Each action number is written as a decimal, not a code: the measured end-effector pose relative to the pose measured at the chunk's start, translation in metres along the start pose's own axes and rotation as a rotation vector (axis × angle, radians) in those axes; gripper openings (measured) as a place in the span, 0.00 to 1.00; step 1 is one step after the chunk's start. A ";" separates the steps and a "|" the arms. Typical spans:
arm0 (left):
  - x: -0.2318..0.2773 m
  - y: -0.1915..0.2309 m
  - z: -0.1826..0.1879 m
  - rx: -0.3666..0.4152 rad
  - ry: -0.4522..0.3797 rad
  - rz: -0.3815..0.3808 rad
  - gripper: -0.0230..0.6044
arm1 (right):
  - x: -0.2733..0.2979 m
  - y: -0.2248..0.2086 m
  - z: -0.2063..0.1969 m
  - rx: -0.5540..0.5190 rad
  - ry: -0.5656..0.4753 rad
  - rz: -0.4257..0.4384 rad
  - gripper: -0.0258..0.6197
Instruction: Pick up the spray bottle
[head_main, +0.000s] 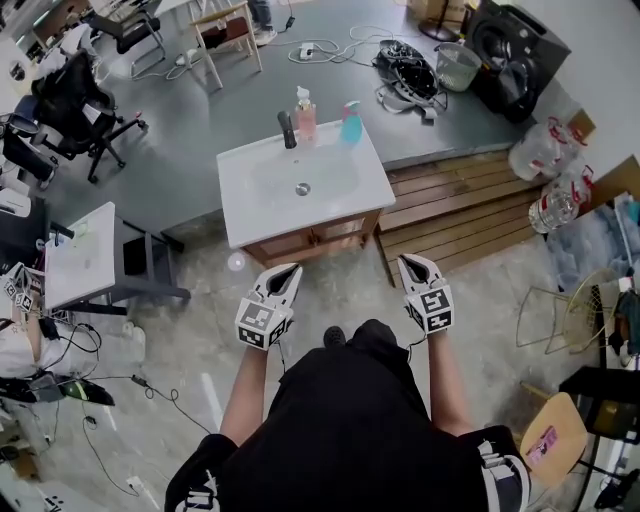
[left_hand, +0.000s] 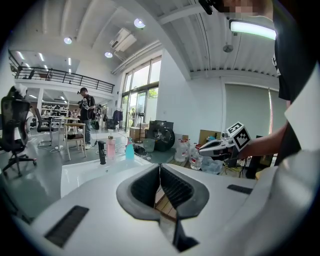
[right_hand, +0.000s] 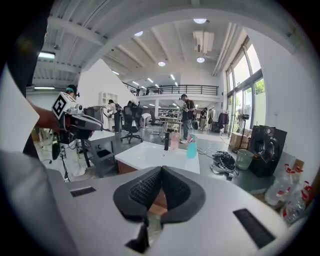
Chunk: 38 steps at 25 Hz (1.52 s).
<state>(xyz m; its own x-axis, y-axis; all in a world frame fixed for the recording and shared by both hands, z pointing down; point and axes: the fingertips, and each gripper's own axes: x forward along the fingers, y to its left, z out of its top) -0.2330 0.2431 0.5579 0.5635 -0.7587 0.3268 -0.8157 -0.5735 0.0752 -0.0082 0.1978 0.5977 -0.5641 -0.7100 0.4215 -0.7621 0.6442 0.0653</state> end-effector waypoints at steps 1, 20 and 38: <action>-0.001 0.002 -0.001 -0.002 0.002 0.001 0.07 | 0.001 -0.001 0.002 -0.005 -0.004 -0.003 0.07; 0.060 0.039 0.024 -0.008 0.014 0.022 0.07 | 0.055 -0.057 0.025 -0.003 -0.006 0.015 0.07; 0.128 0.064 0.050 -0.020 0.055 0.072 0.07 | 0.121 -0.123 0.034 0.028 -0.010 0.082 0.07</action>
<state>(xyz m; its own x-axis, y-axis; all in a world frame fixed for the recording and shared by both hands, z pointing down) -0.2063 0.0934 0.5573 0.4957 -0.7793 0.3834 -0.8567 -0.5112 0.0686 0.0069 0.0228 0.6102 -0.6278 -0.6585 0.4149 -0.7219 0.6920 0.0060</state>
